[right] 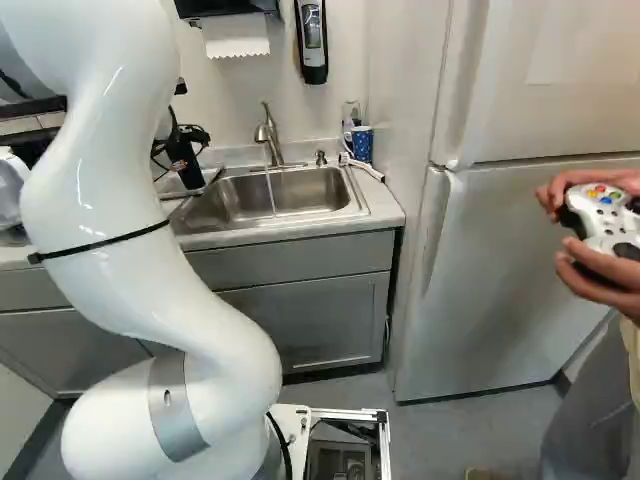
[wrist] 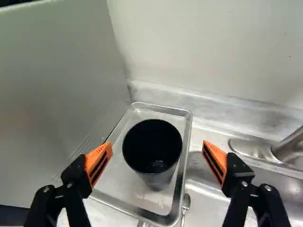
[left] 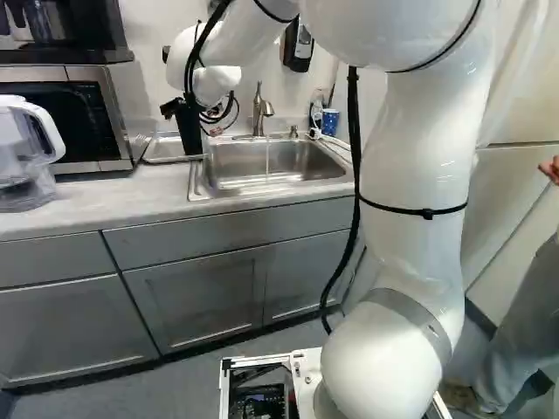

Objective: Rinse the cup and place it in the tray

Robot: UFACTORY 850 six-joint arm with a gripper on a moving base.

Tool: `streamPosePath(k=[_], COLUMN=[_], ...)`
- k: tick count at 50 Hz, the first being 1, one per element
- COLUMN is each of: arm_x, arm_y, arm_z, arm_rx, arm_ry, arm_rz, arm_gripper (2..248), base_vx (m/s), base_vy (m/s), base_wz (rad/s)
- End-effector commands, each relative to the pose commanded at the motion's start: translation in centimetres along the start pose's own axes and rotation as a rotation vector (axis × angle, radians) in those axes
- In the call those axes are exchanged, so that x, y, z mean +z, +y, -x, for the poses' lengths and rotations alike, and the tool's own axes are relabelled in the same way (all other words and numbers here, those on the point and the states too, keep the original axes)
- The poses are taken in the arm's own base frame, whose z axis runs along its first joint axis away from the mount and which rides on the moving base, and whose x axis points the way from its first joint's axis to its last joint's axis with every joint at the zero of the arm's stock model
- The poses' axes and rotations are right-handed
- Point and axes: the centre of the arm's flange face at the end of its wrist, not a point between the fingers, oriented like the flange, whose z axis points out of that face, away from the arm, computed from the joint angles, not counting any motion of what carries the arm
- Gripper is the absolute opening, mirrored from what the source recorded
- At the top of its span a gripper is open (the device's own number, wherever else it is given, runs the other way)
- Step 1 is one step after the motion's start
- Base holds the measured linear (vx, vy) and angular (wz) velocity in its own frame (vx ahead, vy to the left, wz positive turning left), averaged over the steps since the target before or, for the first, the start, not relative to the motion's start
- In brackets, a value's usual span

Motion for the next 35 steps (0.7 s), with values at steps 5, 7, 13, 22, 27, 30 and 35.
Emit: streamPosePath(k=[5,7,13,22,27,30,35], arm_x=[-0.4,-0.5,-0.9,-1.7,-2.5,-2.9,-3.7], arm_y=[0.0,0.0,0.0,0.3,0.8,1.2,1.9], arm_z=[-0.5,-0.7,-1.2,-2.0,-2.4,-2.5,-2.8], arm_rx=[0.0,0.0,0.001,0.003,0.007,0.008,-0.002], arm_ry=[0.01,0.014,0.026,0.043,0.052,0.057,0.066], arm_rz=[0.0,0.0,-0.001,0.003,0.011,0.016,0.025], arm_gripper=[247,247,247,247,247,247,247], base_vx=[0.0,0.0,0.0,0.0,0.0,0.0,0.0], base_vy=[0.0,0.0,0.0,0.0,0.0,0.0,0.0], base_wz=[0.0,0.0,0.0,0.0,0.0,0.0,0.0])
